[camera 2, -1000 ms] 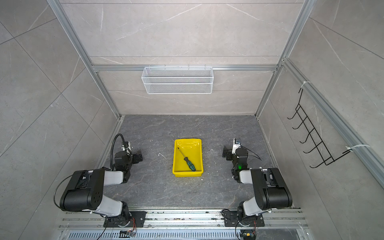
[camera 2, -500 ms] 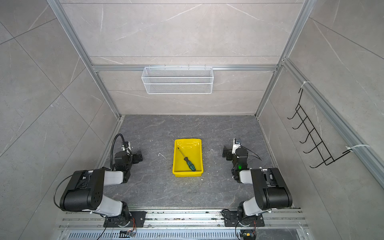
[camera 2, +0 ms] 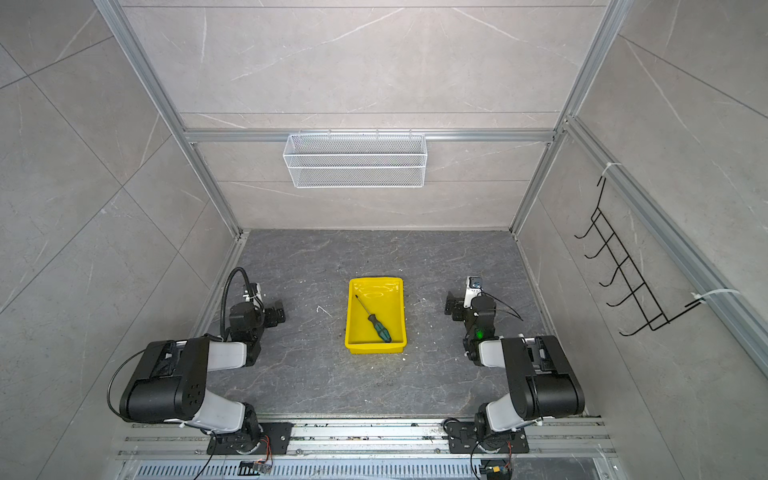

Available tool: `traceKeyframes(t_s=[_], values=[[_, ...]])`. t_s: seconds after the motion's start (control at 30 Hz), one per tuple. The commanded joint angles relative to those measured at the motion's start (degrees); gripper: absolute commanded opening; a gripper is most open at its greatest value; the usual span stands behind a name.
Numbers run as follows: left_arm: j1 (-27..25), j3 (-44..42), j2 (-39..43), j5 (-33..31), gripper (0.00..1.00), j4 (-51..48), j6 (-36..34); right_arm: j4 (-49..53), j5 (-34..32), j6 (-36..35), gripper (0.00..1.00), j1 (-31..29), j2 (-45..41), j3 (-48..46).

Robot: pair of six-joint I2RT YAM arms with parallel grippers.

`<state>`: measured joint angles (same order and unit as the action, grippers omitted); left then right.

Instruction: Put the screwdriver in the bin

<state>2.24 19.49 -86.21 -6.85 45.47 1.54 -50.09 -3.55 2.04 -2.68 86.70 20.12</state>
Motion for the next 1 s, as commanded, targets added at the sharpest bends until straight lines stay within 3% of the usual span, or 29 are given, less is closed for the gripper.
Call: traceKeyframes(t_s=[0.0,0.1,0.3,0.37,0.5,0.97], values=[[0.23,1.43,0.17,0.96,1.0,2.57,-0.51,-1.24,0.61,-0.47,1.0,-0.39,0.08,0.1],[0.15,0.91,0.47,0.66,1.0,3.35,-0.78,-1.35,0.57,-0.65,1.0,-0.37,-0.04,0.0],[-0.11,-6.87,0.69,-1.55,1.0,17.99,-0.26,-8.67,3.55,-1.91,1.0,-0.34,-0.91,-4.38],[-0.13,-4.99,1.27,-0.41,1.0,13.55,-0.55,-9.13,3.08,-1.72,1.0,-0.39,-0.86,-4.58],[-0.11,1.19,0.49,3.01,1.0,2.64,-1.74,-0.2,1.28,-0.31,1.0,0.19,-0.21,0.45],[0.1,1.09,0.43,2.97,1.0,3.0,-1.54,-0.51,1.31,-0.19,0.99,0.16,0.1,0.5]])
